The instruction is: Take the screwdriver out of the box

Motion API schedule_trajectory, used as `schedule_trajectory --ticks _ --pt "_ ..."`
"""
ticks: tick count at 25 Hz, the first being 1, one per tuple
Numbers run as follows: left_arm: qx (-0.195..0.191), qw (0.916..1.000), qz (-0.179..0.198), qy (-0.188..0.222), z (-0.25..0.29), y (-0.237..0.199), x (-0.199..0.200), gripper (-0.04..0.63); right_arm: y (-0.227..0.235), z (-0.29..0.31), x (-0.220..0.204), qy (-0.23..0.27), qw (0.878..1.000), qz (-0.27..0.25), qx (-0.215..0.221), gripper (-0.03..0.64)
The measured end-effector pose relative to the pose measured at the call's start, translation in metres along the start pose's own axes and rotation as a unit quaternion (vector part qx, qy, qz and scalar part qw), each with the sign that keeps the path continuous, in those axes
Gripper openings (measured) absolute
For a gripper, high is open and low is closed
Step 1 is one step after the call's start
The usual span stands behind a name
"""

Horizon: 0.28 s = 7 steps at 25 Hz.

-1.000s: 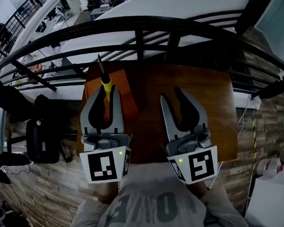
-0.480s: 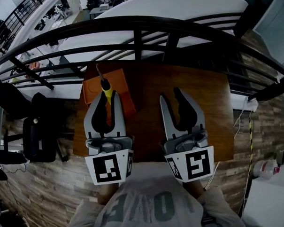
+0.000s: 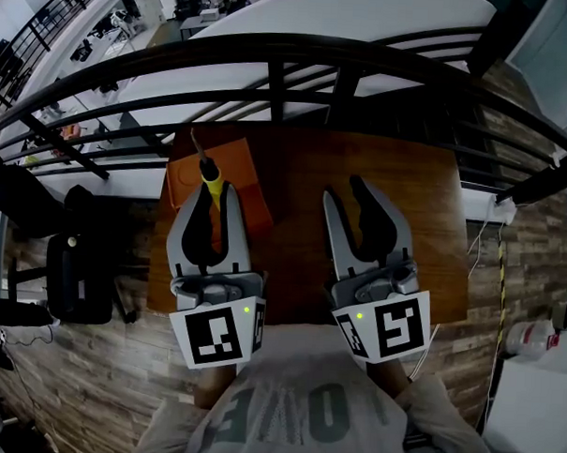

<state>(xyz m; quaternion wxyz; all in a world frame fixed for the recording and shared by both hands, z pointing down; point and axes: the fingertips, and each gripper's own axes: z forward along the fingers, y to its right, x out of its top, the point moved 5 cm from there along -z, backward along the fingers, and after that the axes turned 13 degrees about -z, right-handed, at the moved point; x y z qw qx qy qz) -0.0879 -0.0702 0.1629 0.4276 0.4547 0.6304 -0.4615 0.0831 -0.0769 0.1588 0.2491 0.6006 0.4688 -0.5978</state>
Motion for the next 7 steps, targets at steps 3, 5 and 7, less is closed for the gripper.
schedule_trajectory --ticks 3,5,7 --pt "0.001 1.0000 0.000 -0.003 0.0015 -0.0012 -0.0009 0.083 -0.0008 0.0020 -0.0003 -0.001 1.000 0.000 0.003 0.124" --pt "0.001 1.0000 0.000 -0.004 0.0028 -0.0023 -0.0015 0.083 -0.0015 0.0032 -0.0008 -0.001 1.000 0.000 0.004 0.124" --pt "0.001 1.0000 -0.001 -0.006 0.0040 -0.0034 -0.0026 0.083 -0.0021 0.0042 -0.0017 -0.002 1.000 -0.001 0.005 0.124"
